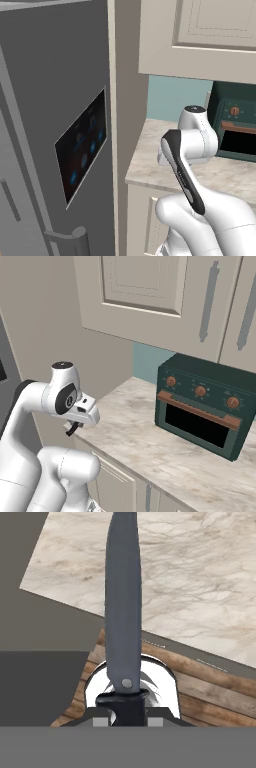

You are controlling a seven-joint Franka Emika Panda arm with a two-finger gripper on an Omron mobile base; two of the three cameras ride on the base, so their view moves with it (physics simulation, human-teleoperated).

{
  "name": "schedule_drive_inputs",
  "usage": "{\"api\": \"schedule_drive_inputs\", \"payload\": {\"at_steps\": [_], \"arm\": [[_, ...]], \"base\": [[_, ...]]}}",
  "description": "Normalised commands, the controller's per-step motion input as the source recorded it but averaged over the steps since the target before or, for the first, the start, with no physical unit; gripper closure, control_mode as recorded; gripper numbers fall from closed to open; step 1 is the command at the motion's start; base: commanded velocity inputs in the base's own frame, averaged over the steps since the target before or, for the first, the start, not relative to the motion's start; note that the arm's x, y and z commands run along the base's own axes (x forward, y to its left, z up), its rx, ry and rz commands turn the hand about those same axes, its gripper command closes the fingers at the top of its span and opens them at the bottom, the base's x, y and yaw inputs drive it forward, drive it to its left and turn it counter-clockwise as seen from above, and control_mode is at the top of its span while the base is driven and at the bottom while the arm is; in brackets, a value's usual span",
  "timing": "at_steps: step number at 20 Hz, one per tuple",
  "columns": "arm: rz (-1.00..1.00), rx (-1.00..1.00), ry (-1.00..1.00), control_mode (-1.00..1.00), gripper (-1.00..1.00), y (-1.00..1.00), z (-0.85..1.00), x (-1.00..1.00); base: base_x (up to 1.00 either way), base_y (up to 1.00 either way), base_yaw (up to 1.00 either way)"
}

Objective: Retrieve the butter from the fridge and place it on a plate on the dining table. Then retrieve the butter knife by the fridge and place it near the plate.

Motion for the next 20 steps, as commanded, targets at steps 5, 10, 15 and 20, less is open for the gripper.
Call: {"api": "schedule_drive_inputs", "payload": {"at_steps": [5,10,15,20], "arm": [[0.00,0.00,0.00,-1.00,1.00,0.00,0.00,0.00],[0.00,0.00,0.00,1.00,1.00,0.00,0.00,-0.03],[0.00,0.00,0.00,1.00,1.00,0.00,0.00,0.00],[0.00,0.00,0.00,1.00,1.00,0.00,0.00,0.00]], "base": [[0.00,0.00,0.00],[-0.05,0.00,0.00],[-0.45,0.00,0.00],[-0.75,-0.04,-0.07]]}}
